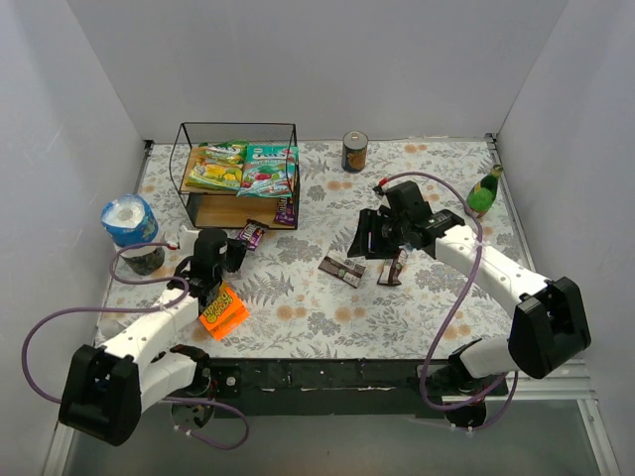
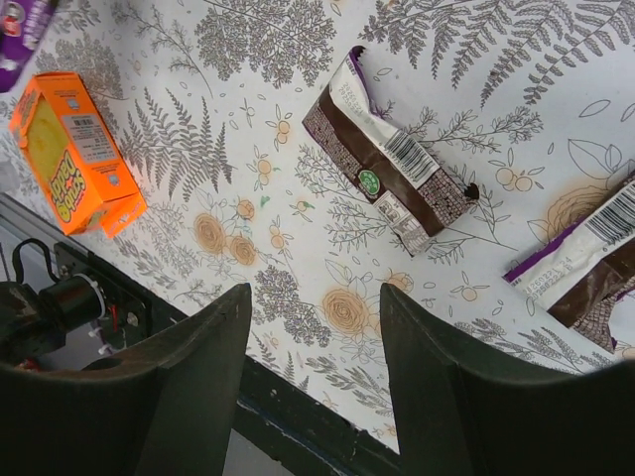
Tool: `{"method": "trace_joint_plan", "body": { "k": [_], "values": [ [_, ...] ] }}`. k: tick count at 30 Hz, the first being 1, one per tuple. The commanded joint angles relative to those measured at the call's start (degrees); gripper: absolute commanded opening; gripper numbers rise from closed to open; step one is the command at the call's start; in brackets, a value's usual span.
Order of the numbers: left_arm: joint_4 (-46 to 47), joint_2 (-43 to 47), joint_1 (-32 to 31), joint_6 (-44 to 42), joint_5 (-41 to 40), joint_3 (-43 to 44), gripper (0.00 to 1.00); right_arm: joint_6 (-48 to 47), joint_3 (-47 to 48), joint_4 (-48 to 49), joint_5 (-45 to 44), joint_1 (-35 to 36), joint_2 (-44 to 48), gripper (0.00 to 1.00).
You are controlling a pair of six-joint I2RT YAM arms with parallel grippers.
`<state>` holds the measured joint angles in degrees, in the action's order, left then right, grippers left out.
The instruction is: Place and organize the candy bags onto the shelf
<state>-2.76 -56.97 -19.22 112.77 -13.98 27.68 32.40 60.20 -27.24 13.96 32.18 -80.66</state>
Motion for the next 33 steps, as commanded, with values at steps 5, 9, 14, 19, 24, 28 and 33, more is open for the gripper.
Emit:
{"method": "trace_joint_plan", "body": {
  "k": [5, 9, 14, 19, 24, 28, 33],
  "values": [
    [9.96, -9.73, 0.33, 17.56, -8.95, -0.27, 0.00, -0.59, -4.12, -0.88, 3.44, -2.30, 6.57, 0.62],
    [12.16, -15.27, 0.33, 19.50, -9.93, 2.02, 0.00, -0.94, -6.32, -1.23, 4.06, -2.74, 8.50, 0.62],
    [13.14, -17.21, -0.28, 18.81, -10.01, 4.48, 0.00, -1.20, -7.91, -1.23, 4.24, -3.62, 10.70, 0.62],
    [13.13, -12.56, -0.55, 18.36, -11.60, 3.70, 0.00, -1.11, -8.70, -0.79, 4.32, -4.06, 11.32, 0.61],
    [14.28, -12.02, -0.55, 17.75, -11.51, 4.40, 0.00, -1.11, -9.05, -0.79, 4.15, -4.15, 11.41, 0.61],
    [16.11, -13.51, -0.64, 18.19, -10.90, 4.49, 0.00, -1.11, -9.40, -0.88, 4.06, -4.24, 11.49, 0.61],
    [19.90, -19.22, -0.64, 20.38, -9.14, 4.66, 0.00, -1.29, -9.40, -1.14, 4.24, -4.32, 11.05, 0.61]
  ]
}}
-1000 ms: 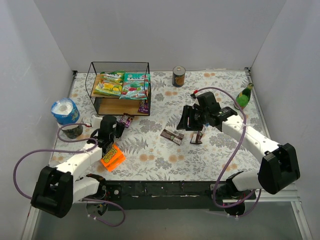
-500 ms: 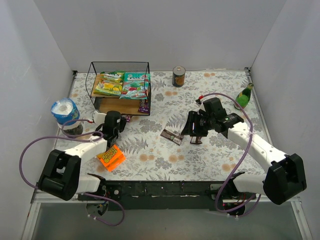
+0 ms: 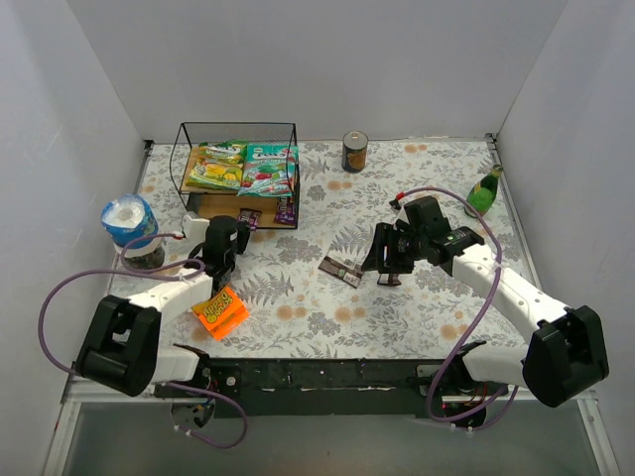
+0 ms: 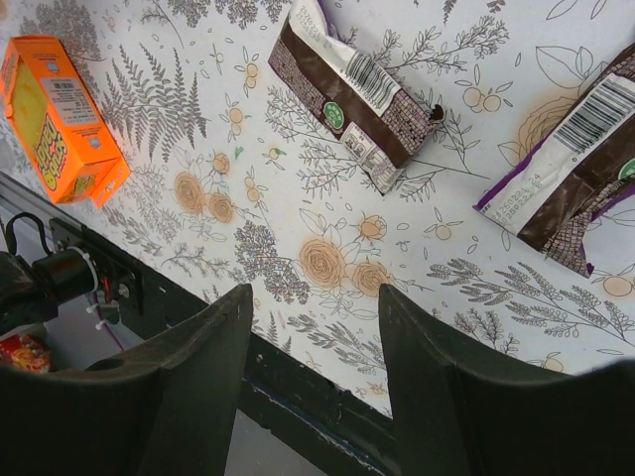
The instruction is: Place and organize the candy bags onto the shelf
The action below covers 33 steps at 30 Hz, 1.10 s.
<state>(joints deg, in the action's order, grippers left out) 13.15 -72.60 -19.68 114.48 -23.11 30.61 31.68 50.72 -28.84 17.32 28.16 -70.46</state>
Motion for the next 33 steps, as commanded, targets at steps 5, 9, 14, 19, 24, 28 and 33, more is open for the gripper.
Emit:
{"method": "trace_joint_plan", "body": {
  "k": [5, 9, 14, 19, 24, 28, 33],
  "values": [
    [8.55, -10.10, -1.06, 20.43, -0.35, 2.61, 0.00, -1.27, 0.52, -0.34, 0.78, -0.56, 0.93, 0.61],
    [10.58, -13.88, -1.32, 22.19, -0.27, 4.28, 0.00, -1.45, 0.17, -0.34, 0.96, -0.92, 1.11, 0.61],
    [11.46, -18.27, -2.03, 26.93, -1.32, 5.69, 0.00, -1.54, -0.53, -0.08, 1.40, -1.62, 1.55, 0.61],
    [11.29, -20.91, -2.99, 30.98, -3.16, 6.48, 0.00, -1.89, -1.50, 0.19, 2.19, -2.67, 2.16, 0.61],
    [12.34, -24.16, -3.26, 33.79, -3.52, 8.24, 0.00, -2.41, -2.11, 0.36, 2.63, -3.73, 2.43, 0.61],
    [11.38, -25.57, -3.61, 36.87, -4.83, 9.55, 0.00, -2.59, -2.29, 0.45, 3.24, -4.34, 2.34, 0.61],
    [11.11, -26.72, -3.61, 40.73, -6.06, 9.73, 0.00, -2.68, -2.47, 0.54, 3.42, -4.52, 2.52, 0.61]
  ]
}}
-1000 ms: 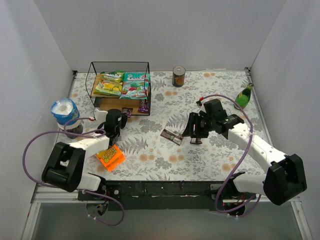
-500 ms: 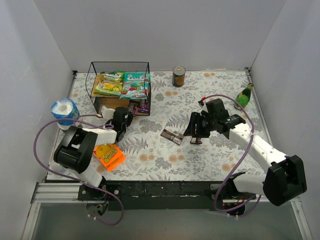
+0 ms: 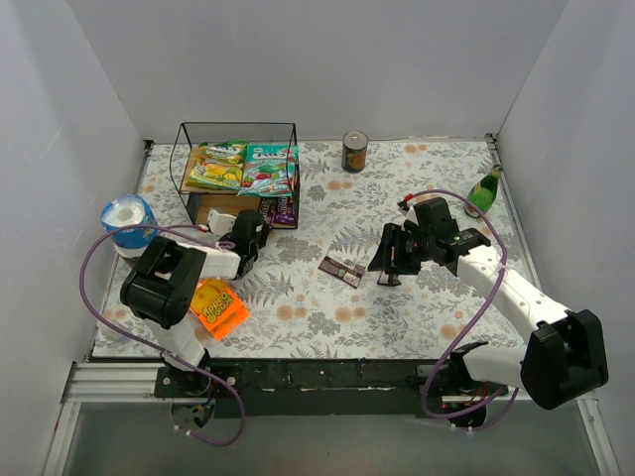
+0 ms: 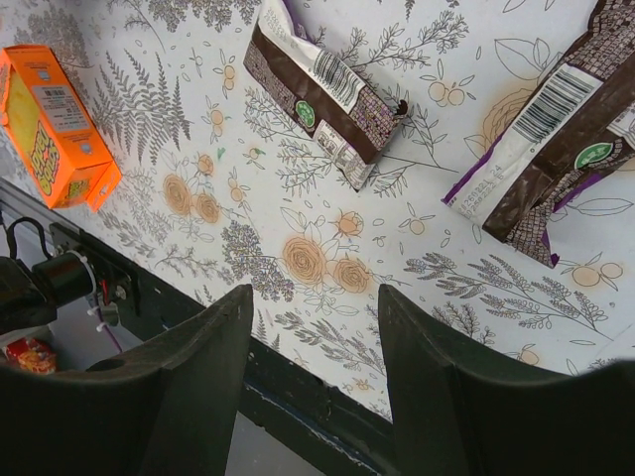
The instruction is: Place and organize the candy bags onto the shelf
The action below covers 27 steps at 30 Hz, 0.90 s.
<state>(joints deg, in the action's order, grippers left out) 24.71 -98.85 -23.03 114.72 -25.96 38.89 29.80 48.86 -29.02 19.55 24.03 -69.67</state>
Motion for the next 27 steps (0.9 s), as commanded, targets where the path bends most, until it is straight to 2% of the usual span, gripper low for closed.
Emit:
{"method": "trace_joint_plan", "body": {
  "k": [1, 10, 13, 17, 23, 25, 27],
  "values": [
    [-0.28, -0.82, -0.26, 41.28, -3.22, 1.71, 0.00, -0.80, -0.61, 0.80, 1.28, -0.39, 1.64, 0.61],
    [0.96, -3.90, -0.35, 44.36, -3.66, 4.26, 0.00, -0.71, -1.05, 0.71, 1.19, -0.48, 1.64, 0.61],
    [0.60, -4.33, -0.35, 44.63, -3.93, 5.05, 0.03, -0.62, -0.96, 0.71, 1.19, -0.48, 1.64, 0.61],
    [1.57, -4.34, -0.53, 44.98, -4.02, 5.05, 0.13, -0.54, -1.05, 0.80, 1.19, -0.48, 1.38, 0.61],
    [-0.54, -2.06, -0.88, 43.40, -4.45, 5.67, 0.37, -0.62, -1.14, 0.98, 1.45, -0.56, 1.38, 0.61],
    [-0.72, -1.18, -0.88, 43.05, -4.54, 4.44, 0.43, -0.62, -1.14, 1.06, 1.37, -0.56, 1.47, 0.61],
    [-2.81, 0.23, -1.05, 42.70, -4.28, 4.26, 0.44, -0.54, -1.40, 1.24, 1.45, -0.56, 1.47, 0.61]
  ]
}}
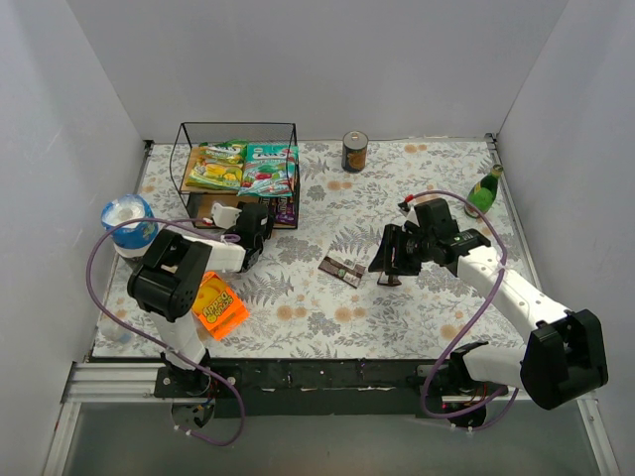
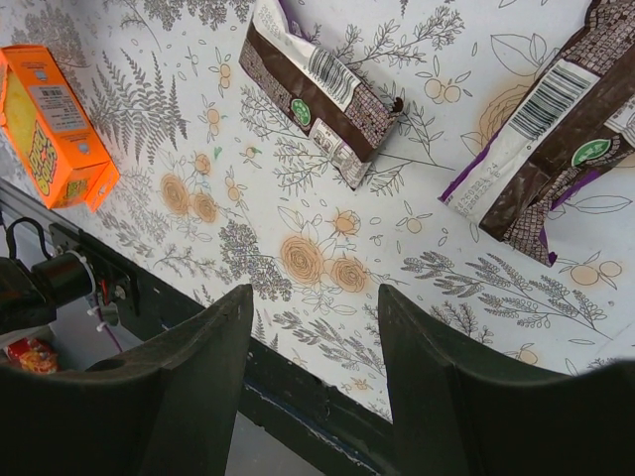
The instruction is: Place and organize the candy bags onto the shelf
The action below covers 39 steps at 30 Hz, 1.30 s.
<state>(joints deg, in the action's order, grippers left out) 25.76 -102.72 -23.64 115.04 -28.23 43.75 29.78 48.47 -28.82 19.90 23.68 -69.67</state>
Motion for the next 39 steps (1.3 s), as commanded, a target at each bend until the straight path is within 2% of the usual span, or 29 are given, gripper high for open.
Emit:
{"method": "trace_joint_plan", "body": {
  "k": [1, 7, 12, 18, 26, 30, 35, 39],
  "values": [
    [-4.57, 4.71, -0.62, 42.28, -2.18, -0.85, 0.44, -0.43, -1.27, 1.22, 1.19, -0.22, 1.55, 0.61],
    [-7.21, 7.97, -2.02, 41.84, -2.97, -2.35, 0.43, -0.25, -1.89, 1.75, 1.90, -0.22, 1.20, 0.61],
    [-9.32, 9.20, -2.29, 41.14, -3.06, -2.88, 0.28, -0.25, -2.76, 1.84, 1.72, -0.22, 1.73, 0.61],
    [-8.18, 7.53, -2.29, 40.79, -2.36, -2.79, 0.17, -0.25, -2.85, 1.66, 1.72, -0.22, 2.34, 0.60],
    [-3.35, 4.55, -2.11, 39.73, -2.01, -3.14, 0.13, -0.42, -3.20, 1.04, 0.93, -0.22, 3.05, 0.60],
    [2.87, 2.96, -2.11, 41.05, -2.88, -4.54, 0.09, -0.42, -3.03, 0.96, 1.02, -0.22, 3.13, 0.60],
    [2.98, 2.26, -1.59, 40.44, -3.32, -2.70, 0.10, -0.51, -2.76, 0.61, 0.84, -0.22, 2.87, 0.59],
    [1.31, 4.27, -1.59, 38.59, -3.33, -3.40, 0.15, -0.42, -2.85, 0.87, 0.75, -0.22, 2.87, 0.59]
  ]
}}
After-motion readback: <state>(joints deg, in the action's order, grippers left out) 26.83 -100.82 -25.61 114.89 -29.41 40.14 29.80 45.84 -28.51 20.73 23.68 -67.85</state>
